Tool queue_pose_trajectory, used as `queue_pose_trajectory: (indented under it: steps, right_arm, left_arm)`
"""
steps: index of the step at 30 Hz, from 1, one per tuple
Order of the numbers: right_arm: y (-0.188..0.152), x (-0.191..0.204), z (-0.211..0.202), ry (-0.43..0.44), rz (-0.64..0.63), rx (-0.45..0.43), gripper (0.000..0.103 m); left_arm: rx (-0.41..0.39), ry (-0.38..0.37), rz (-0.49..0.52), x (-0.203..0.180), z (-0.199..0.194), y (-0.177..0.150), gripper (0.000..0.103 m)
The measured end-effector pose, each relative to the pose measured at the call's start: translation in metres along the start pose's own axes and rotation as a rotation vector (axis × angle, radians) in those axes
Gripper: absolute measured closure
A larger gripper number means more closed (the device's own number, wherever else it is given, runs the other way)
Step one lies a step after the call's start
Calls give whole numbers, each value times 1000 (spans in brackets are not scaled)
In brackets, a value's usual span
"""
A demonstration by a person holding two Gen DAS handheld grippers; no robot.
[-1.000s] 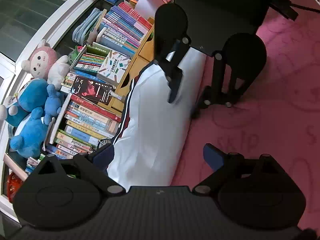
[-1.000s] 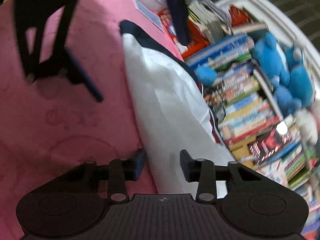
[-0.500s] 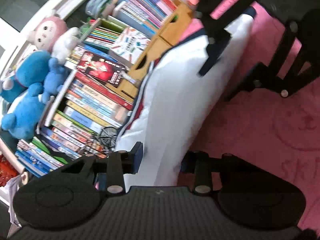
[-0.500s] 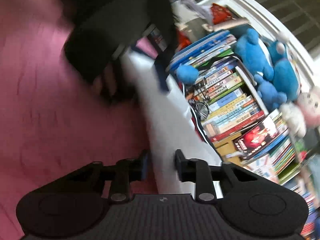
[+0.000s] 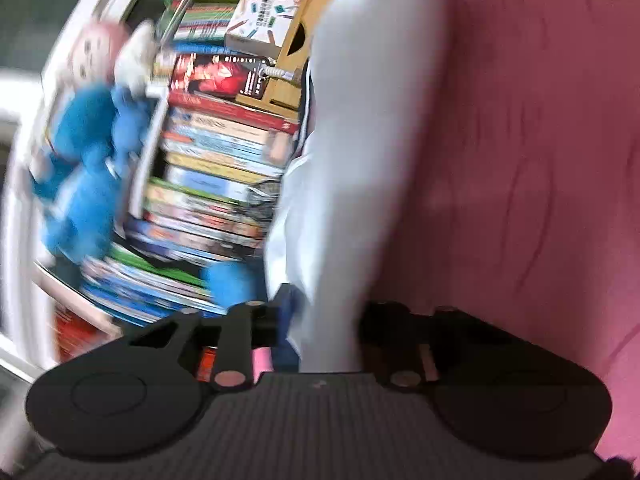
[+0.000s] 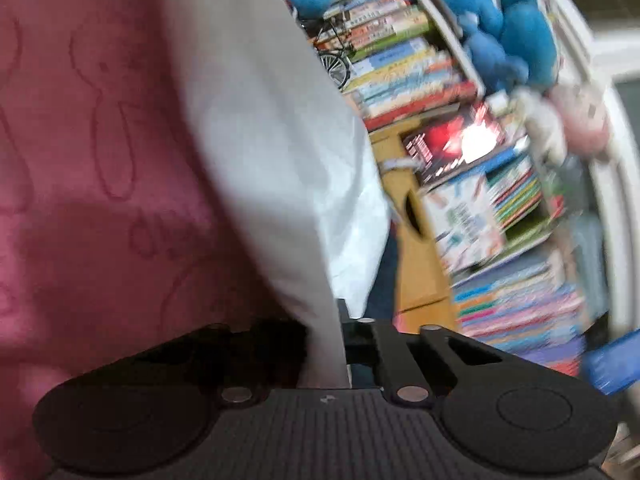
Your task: Fold clothes
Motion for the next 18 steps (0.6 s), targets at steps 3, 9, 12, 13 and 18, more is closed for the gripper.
queue_pose_trajectory:
  steps: [3,9,12,13,18]
  right_arm:
    - [4,-17,-13,-89,-11,-23,95]
    - [-6,-58,-105,-186,27,-103,96]
    - [-29,-42,-152,-134,45,-95,95]
    - [-37,-31,-161,-96,44,-82,95]
    - [-66,20,-181,48,40,-26,89]
  left_arm:
    - [35,77,-19,19,-7,-6,83]
    - [27,132,-183,68,-90,-27,85]
    - [39,31,-265,58,-133,-47,83]
    - [56,-22,-290,51,-142,-53,82]
    - [148,-139,-434,25,-162,-77,82]
Point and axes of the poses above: each gripper's, at about its wrist camera, not at the fingertips, and z roughly the way its jaws point, x to its left, y to its top, the point moved 3 cm from there along z, roughly the way its jaws point, and after that the axes turned 5 degrees about -y, right-handed, at the moved point
